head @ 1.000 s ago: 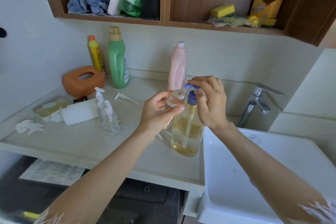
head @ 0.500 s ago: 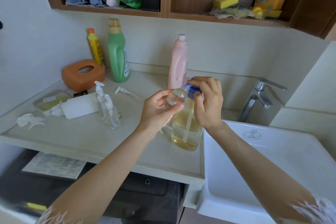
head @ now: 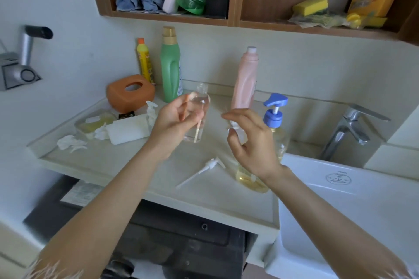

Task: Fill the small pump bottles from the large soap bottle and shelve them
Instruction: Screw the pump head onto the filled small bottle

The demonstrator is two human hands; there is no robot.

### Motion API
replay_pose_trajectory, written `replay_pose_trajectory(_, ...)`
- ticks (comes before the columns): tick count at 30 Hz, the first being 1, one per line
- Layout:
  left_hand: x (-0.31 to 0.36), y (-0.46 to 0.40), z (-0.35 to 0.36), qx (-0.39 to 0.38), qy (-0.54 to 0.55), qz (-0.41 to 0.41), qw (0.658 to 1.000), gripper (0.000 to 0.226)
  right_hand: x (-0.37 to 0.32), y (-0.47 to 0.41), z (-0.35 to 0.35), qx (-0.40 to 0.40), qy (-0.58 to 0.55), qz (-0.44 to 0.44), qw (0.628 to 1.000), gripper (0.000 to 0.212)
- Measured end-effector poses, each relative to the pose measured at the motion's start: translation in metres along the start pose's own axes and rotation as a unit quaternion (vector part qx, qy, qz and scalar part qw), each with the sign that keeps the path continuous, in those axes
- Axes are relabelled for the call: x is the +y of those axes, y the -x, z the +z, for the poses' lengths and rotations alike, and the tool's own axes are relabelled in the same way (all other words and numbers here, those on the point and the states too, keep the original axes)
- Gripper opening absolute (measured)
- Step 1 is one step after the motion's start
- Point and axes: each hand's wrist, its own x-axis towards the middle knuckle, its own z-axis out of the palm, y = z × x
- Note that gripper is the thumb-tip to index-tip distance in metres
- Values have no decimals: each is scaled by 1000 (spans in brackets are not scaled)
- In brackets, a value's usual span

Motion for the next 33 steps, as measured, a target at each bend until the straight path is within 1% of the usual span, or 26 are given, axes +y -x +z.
replay_pose_trajectory(1, 3, 1, -10, -7, -9, 3, 1000, 36, 3, 1, 10, -44, -7, 45, 998, 30)
replay_pose_trajectory(2, 6, 4, -20, -12, -4, 0, 1000, 38, 7, 1, 22, -111, -1, 88, 990, 31)
replay_pose_trajectory(3, 7, 6, -26, -19, 15, -7, 1000, 39, 13, 3, 33, -196, 22, 123, 973, 34)
replay_pose_trajectory(4, 6, 8, -33, -24, 35, -14, 999, 39, 21, 6, 46, -287, 56, 146, 945, 38)
replay_pose_trajectory(5, 5, 10, -40, -25, 48, -19, 998, 39, 28, 10, 58, -370, 92, 166, 909, 43)
replay_pose_trajectory(6, 4, 12, -45, -20, 50, -23, 998, 39, 35, 14, 69, -436, 128, 183, 872, 49)
replay_pose_trajectory(7, 3, 15, -51, -13, 46, -26, 999, 40, 41, 18, 77, -482, 157, 195, 840, 55)
replay_pose_trajectory(8, 1, 17, -54, -7, 40, -28, 999, 40, 47, 22, 81, -508, 182, 204, 817, 58)
replay_pose_trajectory(9, -1, 20, -61, 0, 33, -30, 999, 41, 50, 24, 87, -520, 203, 203, 804, 59)
replay_pose_trajectory(13, -22, 33, -83, 28, -13, -61, 998, 49, 55, 26, 100, -516, 261, 186, 794, 49)
replay_pose_trajectory(16, -48, 45, -93, 39, -44, -84, 995, 48, 56, 28, 103, -521, 237, 185, 799, 34)
replay_pose_trajectory(19, -69, 54, -98, 47, -53, -108, 992, 50, 49, 26, 97, -538, 195, 185, 799, 27)
replay_pose_trajectory(20, -75, 57, -100, 47, -53, -117, 991, 50, 46, 26, 92, -529, 191, 191, 804, 26)
replay_pose_trajectory(22, -83, 62, -103, 48, -50, -133, 989, 52, 37, 19, 75, -475, 200, 211, 831, 25)
replay_pose_trajectory(23, -85, 64, -103, 50, -50, -138, 988, 53, 31, 14, 64, -431, 198, 217, 853, 25)
replay_pose_trajectory(26, -93, 67, -105, 40, -62, -147, 986, 54, 6, -7, 28, -297, 141, 190, 925, 20)
replay_pose_trajectory(27, -95, 68, -104, 31, -70, -151, 986, 54, -1, -14, 19, -268, 123, 183, 938, 21)
replay_pose_trajectory(29, -99, 70, -102, 14, -79, -155, 985, 55, -10, -23, 10, -255, 109, 181, 944, 23)
replay_pose_trajectory(33, -104, 70, -97, 2, -86, -152, 985, 54, -15, -29, 14, -289, 130, 163, 934, 23)
